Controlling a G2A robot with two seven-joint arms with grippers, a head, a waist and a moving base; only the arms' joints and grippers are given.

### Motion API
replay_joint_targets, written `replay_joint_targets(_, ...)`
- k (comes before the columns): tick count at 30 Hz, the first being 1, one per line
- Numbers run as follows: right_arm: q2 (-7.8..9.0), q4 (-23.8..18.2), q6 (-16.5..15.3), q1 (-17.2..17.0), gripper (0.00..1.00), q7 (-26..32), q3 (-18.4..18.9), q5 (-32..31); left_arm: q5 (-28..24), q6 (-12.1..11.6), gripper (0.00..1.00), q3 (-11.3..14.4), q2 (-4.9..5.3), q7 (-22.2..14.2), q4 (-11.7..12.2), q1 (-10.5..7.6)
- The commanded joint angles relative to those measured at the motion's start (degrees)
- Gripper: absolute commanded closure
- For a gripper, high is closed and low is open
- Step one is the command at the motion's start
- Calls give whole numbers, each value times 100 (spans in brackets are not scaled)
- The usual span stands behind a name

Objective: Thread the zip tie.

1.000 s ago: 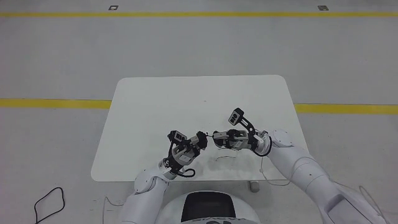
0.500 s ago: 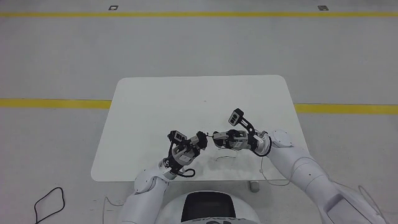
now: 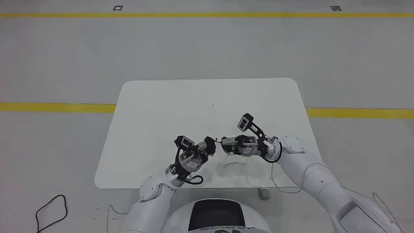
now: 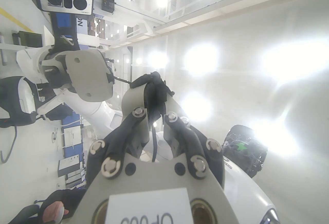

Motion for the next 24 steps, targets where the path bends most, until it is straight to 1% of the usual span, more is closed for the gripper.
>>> replay_joint_targets(1,-4,18,2,4,100,0,-3,5,0,0,100,0,0,0,0,0)
replay_joint_targets(24,-53,217,49,47,100,0,-33,-32,0,0,100,0,0,0,0,0)
